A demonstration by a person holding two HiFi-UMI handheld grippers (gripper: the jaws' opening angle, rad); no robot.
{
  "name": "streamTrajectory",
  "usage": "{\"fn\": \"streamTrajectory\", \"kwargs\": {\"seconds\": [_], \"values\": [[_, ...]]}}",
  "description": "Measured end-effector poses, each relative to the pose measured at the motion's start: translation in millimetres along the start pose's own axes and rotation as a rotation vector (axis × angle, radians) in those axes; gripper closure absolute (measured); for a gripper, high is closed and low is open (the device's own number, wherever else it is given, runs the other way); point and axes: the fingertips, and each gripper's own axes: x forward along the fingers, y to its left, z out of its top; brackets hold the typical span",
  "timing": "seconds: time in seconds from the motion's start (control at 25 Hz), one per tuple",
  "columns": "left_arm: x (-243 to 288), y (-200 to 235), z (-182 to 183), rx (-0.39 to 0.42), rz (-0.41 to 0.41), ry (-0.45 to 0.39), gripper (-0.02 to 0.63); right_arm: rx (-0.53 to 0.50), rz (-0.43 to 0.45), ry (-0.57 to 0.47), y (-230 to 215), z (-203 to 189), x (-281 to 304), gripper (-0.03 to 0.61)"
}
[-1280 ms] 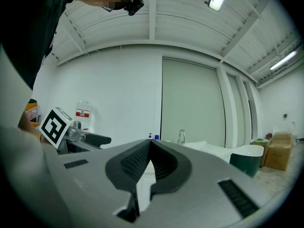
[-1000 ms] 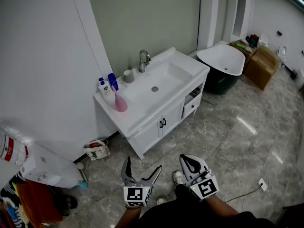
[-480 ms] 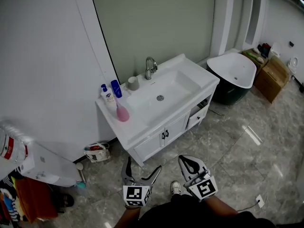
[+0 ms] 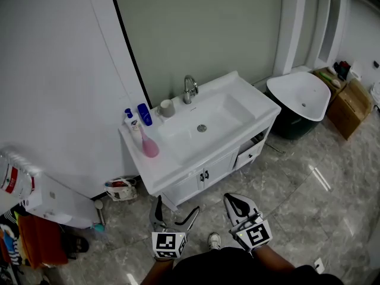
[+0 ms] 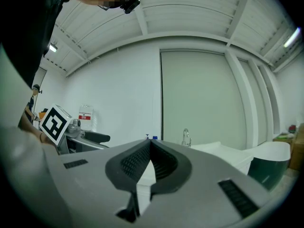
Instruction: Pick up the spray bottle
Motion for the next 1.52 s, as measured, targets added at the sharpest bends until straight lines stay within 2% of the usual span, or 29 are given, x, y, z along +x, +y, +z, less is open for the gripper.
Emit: {"fn": "streamTrajectory", "kwargs": {"seconds": [0.32,0.6,1.04,1.52], "values": [[29,-2,2,0.003,0.045,0.011,0.052,-0.005,0.057,-0.023,-29,4,22,0.58],[50,20,0,0.002,0.078,0.017,0.057,-0.004,0.109,-0.011,-36,-9,57,0.58],[85,92,0,-0.037,0.157,-0.002,0.074,-0.015,0.17,-0.012,-33,-7,142,0.58],[146,180,-6,-0.058,0.211,0.043,0.077,-0.009,0.22,-0.004,-42,-10,261,0.58]]}}
